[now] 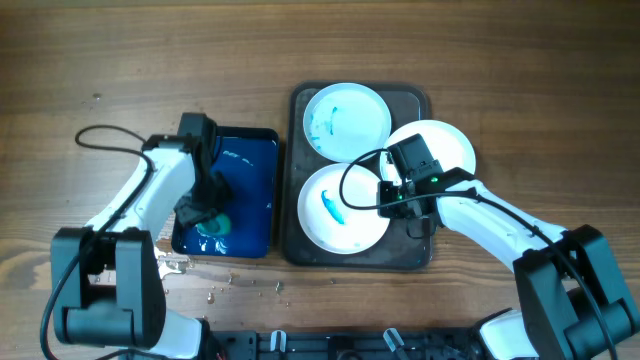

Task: Clean dirty plates on tray and stack at the side
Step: 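Scrub the plate held by the right gripper with the sponge in the left gripper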

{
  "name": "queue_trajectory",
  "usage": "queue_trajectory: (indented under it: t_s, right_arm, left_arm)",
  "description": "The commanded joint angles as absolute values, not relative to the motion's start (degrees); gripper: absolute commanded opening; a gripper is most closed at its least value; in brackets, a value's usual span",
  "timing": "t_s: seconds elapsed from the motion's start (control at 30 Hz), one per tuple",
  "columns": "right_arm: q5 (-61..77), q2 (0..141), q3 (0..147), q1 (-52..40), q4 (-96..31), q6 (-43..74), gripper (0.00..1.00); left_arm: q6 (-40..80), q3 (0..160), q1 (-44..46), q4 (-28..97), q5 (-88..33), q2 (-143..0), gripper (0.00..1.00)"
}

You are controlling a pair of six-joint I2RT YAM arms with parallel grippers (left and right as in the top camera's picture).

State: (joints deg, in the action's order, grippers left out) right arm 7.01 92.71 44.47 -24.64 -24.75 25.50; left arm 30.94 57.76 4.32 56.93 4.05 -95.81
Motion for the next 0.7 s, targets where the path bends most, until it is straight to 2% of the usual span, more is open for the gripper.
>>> queue_trajectory:
  t_s: [0.0,0.2,0.27,0.4,0.53,0.67]
  right_arm:
    - [4.6,94.0,44.8,-24.1,-25.0,25.4,0.11]
    - [4.4,94.0,44.8,-24.1,-25.2,25.4,0.11]
    - [4.4,94.0,44.8,-24.1,-25.2,25.5,0.11]
    - [4.4,94.0,44.8,-24.1,-25.2,25.5,0.11]
    - [4.4,94.0,44.8,-24.1,-25.1,25.4,0.14]
    - [4.4,94.0,44.8,-24.1,-25.1,25.5,0.15]
  left_arm:
    - [32.0,65.5,9.0,59.9,2.0,-95.3,0.04]
    - [36.7,62.4,12.4,55.3,7.0,-97.6,0.04]
    - [35.8,62.5,12.6,55.3,3.5,-97.4,0.04]
    - [35.1,65.5,16.7,52.3,-19.8,-94.4,0.04]
    - [44.4,65.5,27.4,42.1,-20.8,-98.0,0.04]
    - [56.7,65.5,36.2,31.0,-25.7,-109.2,0.04]
